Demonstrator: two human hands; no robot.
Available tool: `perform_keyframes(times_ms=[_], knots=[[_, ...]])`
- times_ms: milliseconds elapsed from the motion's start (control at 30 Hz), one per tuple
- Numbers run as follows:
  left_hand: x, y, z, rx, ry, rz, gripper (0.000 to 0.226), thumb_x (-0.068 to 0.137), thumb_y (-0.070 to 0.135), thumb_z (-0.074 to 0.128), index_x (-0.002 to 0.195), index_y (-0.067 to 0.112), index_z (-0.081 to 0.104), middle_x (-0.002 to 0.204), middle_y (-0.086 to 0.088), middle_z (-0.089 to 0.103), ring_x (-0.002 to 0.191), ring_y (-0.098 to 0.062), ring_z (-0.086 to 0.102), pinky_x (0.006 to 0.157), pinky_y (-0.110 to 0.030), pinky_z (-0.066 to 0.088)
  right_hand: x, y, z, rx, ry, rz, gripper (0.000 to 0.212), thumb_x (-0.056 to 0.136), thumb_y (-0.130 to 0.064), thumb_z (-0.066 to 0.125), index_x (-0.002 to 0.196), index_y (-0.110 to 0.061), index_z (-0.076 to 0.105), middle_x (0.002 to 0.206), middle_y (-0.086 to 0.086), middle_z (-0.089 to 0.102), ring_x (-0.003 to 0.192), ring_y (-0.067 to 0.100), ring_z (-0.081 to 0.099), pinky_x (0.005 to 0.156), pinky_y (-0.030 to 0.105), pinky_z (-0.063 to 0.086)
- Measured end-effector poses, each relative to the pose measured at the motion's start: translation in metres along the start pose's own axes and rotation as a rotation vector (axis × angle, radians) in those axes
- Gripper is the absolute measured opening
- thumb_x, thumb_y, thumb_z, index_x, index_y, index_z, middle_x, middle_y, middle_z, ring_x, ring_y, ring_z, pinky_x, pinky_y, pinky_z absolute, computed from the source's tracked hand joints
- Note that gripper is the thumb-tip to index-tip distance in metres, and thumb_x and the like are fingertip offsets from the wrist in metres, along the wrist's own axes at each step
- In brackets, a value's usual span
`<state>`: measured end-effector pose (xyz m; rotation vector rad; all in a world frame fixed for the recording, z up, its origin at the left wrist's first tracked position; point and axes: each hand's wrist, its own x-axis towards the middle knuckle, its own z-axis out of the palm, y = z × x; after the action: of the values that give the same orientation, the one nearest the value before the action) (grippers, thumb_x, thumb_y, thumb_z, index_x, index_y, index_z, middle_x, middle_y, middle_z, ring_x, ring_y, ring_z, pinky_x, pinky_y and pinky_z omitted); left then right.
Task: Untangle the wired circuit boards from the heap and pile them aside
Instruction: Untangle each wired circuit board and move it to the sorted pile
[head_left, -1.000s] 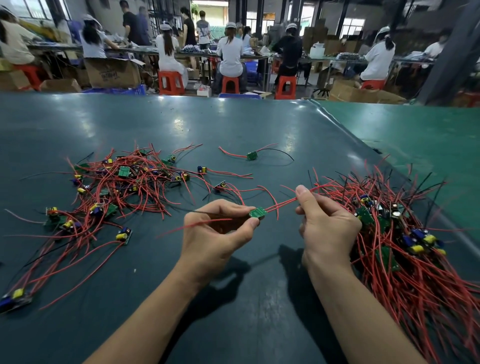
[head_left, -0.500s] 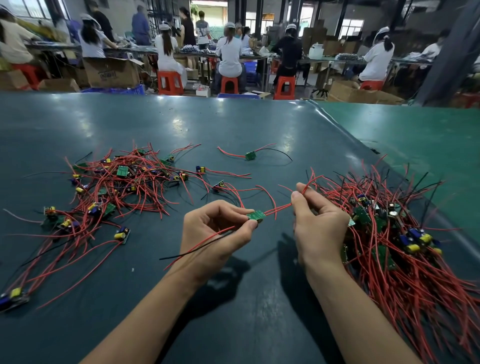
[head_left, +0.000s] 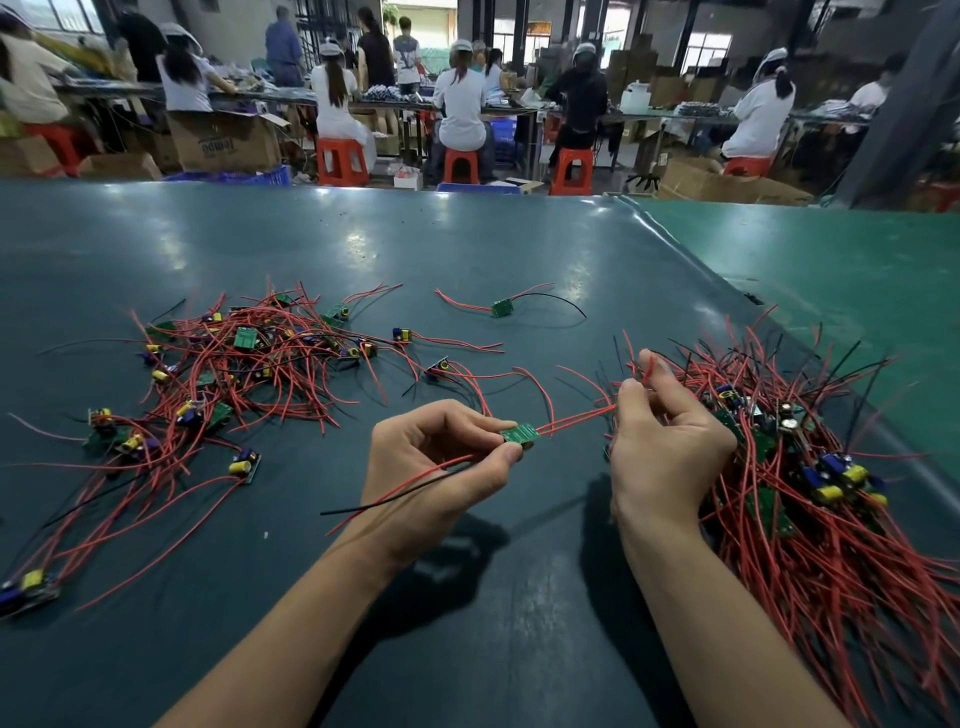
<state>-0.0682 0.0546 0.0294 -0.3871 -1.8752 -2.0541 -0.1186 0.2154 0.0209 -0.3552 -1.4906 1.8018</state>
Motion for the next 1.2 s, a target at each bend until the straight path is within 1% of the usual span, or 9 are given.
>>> perform_keyframes(times_ms=[133,233,400,533,633,767,900,1067,1200], knots=[[0.001,0.001,-0.003,-0.009,0.007,0.010,0.010,0.066,0.000,0.076,0.064,-0.001,0.066,0.079,-0.010,0.074,0.074,-0.022,0.071,0.071,-0.026,0.056,-0.003,-0.006,0.000,0.053,-0.037,0.045,0.016,0.088,-0.006,0.069,0.101,-0.014,0.075,0.081,0.006,0.069,0.068,0.020,0.053,0.070,0.042,0.049],[0.002,0.002,-0.005,-0.018,0.018,0.017,0.010,0.066,0.000,0.076,0.063,0.003,0.066,0.079,-0.012,0.073,0.074,-0.024,0.071,0.072,-0.028,0.057,0.001,-0.012,-0.003,0.089,-0.052,0.103,0.009,0.089,-0.013,0.071,0.082,-0.018,0.074,0.060,-0.001,0.063,0.041,0.011,0.045,0.042,0.023,0.039],[0.002,0.000,-0.007,-0.001,0.018,0.042,0.012,0.066,-0.001,0.076,0.062,0.004,0.066,0.079,-0.012,0.073,0.075,-0.025,0.071,0.072,-0.030,0.057,0.004,-0.018,-0.009,0.150,-0.030,0.198,0.028,0.092,-0.018,0.068,0.065,-0.011,0.064,0.046,-0.005,0.056,0.031,0.006,0.036,0.034,0.015,0.025],[0.001,0.002,-0.006,0.001,0.021,0.059,0.013,0.067,-0.002,0.076,0.063,0.005,0.065,0.079,-0.010,0.073,0.075,-0.024,0.071,0.073,-0.032,0.058,0.005,-0.019,-0.007,0.113,0.051,0.194,0.042,0.095,-0.015,0.057,0.056,-0.015,0.041,0.035,-0.007,0.034,0.028,0.011,0.029,0.036,0.019,0.023],[0.005,0.002,-0.008,-0.013,0.086,0.067,0.014,0.069,-0.006,0.075,0.064,-0.001,0.063,0.079,-0.006,0.074,0.073,-0.018,0.071,0.071,-0.026,0.057,0.002,-0.018,-0.007,0.139,0.019,0.274,0.045,0.102,-0.034,0.049,0.062,-0.013,0.048,0.038,-0.006,0.040,0.027,0.011,0.033,0.035,0.017,0.025],[0.010,-0.001,-0.010,0.013,0.168,0.056,0.016,0.074,-0.016,0.073,0.068,-0.003,0.064,0.079,-0.001,0.075,0.073,-0.013,0.070,0.072,-0.022,0.056,-0.016,-0.018,0.000,0.064,-0.353,0.532,0.058,0.096,-0.059,0.042,0.090,-0.007,0.068,0.048,-0.001,0.057,0.028,0.009,0.039,0.032,0.015,0.028],[0.007,-0.008,-0.009,0.056,0.091,0.035,0.012,0.073,-0.017,0.073,0.070,-0.010,0.064,0.081,-0.007,0.074,0.075,-0.013,0.071,0.072,-0.021,0.055,-0.040,-0.018,0.006,0.054,-0.709,0.621,0.031,0.080,-0.043,0.068,0.070,-0.014,0.070,0.052,0.001,0.054,0.032,0.007,0.035,0.034,0.012,0.024],[0.006,-0.008,-0.005,0.066,0.042,0.050,0.015,0.070,-0.014,0.077,0.067,-0.005,0.066,0.081,-0.011,0.074,0.073,-0.015,0.070,0.069,-0.020,0.053,-0.036,-0.019,0.004,0.166,-0.658,0.516,0.016,0.088,-0.019,0.068,0.082,-0.006,0.072,0.051,-0.002,0.052,0.032,0.005,0.032,0.034,0.013,0.025],[0.006,-0.006,-0.008,-0.013,0.069,0.057,0.012,0.068,-0.002,0.075,0.063,0.000,0.064,0.078,-0.010,0.073,0.071,-0.017,0.070,0.067,-0.022,0.053,-0.019,-0.024,0.002,0.261,-0.441,0.465,0.020,0.093,-0.012,0.062,0.077,-0.006,0.071,0.057,0.001,0.054,0.033,0.004,0.031,0.033,0.013,0.023]])
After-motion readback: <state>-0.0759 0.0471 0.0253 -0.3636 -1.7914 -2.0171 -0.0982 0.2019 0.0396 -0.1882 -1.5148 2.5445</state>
